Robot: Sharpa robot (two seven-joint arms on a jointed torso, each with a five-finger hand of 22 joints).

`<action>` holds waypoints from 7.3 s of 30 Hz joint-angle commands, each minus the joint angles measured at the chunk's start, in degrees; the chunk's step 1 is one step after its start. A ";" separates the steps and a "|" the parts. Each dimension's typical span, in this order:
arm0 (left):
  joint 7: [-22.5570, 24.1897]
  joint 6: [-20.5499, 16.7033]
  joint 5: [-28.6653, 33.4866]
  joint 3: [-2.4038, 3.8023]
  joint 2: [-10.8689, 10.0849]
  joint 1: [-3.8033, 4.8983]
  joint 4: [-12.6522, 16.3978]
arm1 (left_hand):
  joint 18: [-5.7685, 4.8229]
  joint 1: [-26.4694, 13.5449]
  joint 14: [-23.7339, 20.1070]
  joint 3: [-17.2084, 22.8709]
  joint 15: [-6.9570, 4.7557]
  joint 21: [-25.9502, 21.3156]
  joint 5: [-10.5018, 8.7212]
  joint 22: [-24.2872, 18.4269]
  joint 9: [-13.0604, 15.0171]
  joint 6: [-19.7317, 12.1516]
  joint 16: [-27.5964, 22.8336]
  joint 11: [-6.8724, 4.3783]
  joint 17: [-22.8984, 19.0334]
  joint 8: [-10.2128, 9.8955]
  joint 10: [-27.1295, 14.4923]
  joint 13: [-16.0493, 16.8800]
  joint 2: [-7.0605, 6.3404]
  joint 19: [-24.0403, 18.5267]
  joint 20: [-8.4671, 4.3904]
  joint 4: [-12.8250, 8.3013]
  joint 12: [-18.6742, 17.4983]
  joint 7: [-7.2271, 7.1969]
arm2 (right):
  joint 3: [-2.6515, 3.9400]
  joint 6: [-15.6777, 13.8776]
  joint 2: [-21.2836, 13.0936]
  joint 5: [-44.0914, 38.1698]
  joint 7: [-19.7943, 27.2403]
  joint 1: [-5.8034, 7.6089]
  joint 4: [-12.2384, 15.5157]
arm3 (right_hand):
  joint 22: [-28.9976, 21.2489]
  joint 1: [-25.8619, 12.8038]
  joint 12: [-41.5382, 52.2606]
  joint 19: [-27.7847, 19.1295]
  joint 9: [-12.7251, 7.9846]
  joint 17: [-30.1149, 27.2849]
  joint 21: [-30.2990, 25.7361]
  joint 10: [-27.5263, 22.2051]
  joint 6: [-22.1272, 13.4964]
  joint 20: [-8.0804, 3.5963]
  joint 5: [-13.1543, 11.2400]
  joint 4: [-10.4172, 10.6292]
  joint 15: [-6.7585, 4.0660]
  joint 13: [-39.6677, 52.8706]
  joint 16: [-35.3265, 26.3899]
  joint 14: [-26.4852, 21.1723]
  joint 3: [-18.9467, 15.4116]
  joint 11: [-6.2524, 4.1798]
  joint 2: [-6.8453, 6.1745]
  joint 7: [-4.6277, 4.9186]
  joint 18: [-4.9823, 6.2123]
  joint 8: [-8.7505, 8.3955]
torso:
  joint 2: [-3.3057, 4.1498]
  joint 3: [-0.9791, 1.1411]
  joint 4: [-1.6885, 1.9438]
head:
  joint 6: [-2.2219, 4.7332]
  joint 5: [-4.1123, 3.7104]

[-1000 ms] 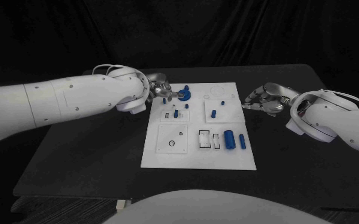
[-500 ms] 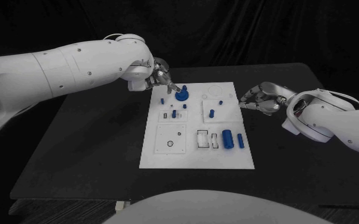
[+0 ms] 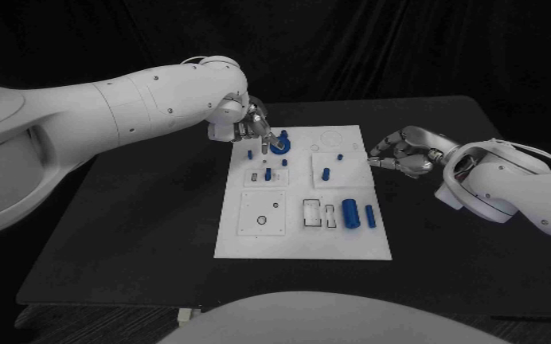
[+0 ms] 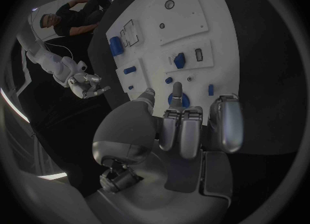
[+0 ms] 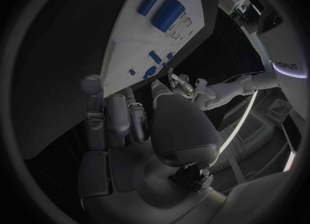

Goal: Assemble the parts on the task board

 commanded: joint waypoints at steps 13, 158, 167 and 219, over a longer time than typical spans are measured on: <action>6.12 -4.18 0.38 0.04 0.59 -1.41 -0.71 | -0.63 0.53 5.97 0.14 0.75 -0.48 0.95 10.59 -19.78 -15.24 0.37 0.86 15.10 1.34 4.72 13.77 1.24 -0.77 0.68 -2.36 -0.75 1.81 | 0.04 -0.32 0.28 -0.04 0.11 -0.11 -0.32 | 2.76 -0.40 -0.03 0.21 -0.07 -0.12 0.00 0.08 0.51 0.19 0.31 0.05 0.31 5.01 0.14 0.25 -0.43 0.01 0.27 -0.13 0.67 0.18 | 0.57 -0.45 -0.24 | -0.01 0.10; 8.63 -50.66 -34.02 -0.05 -17.36 -14.78 26.86 | -0.98 -5.34 5.97 31.69 -4.07 1.63 13.97 11.16 24.15 7.54 0.37 -4.80 15.10 13.25 5.98 14.95 -7.14 1.17 -3.42 -13.95 0.20 -5.48 | 0.03 -8.36 -0.59 -0.04 3.44 -2.08 1.07 | 2.45 1.65 -0.32 0.20 -0.85 -1.01 -2.16 -0.55 0.68 0.31 5.66 -0.26 0.48 4.37 -0.44 -0.12 0.17 0.20 0.46 0.04 0.84 -0.39 | -0.29 -0.12 0.38 | -0.01 -0.36; 8.90 -49.05 -32.48 -0.05 -16.00 -15.83 25.86 | -0.93 -5.18 5.97 30.70 -4.15 1.38 14.56 11.09 24.34 7.85 0.37 -4.88 15.10 13.29 5.98 14.95 -7.04 1.09 -3.50 -12.91 0.20 -5.56 | 0.03 -8.01 -0.17 -0.04 3.28 -2.26 0.53 | 2.43 1.69 -0.31 0.19 -0.86 -0.98 -2.25 -0.54 0.70 0.31 5.83 -0.26 0.48 4.38 -0.41 -0.11 0.20 0.22 0.47 0.04 0.85 -0.40 | -0.33 0.05 0.58 | -0.01 -0.77; 10.54 -45.94 -32.16 -0.05 -13.78 -16.76 21.97 | -0.80 -5.25 5.97 24.97 -3.95 0.46 8.21 10.89 24.16 8.04 0.37 -4.66 15.10 12.17 5.19 14.09 -6.75 0.75 -3.37 -7.85 -0.60 -5.30 | 0.03 -6.99 0.09 -0.04 2.86 -2.63 -0.01 | 2.43 1.91 -0.32 0.22 -0.91 -1.01 -2.40 -0.56 0.76 0.32 6.22 -0.32 0.52 4.35 -0.40 -0.10 0.33 0.29 0.52 0.07 0.85 -0.42 | -0.26 -0.07 0.51 | -0.01 -0.81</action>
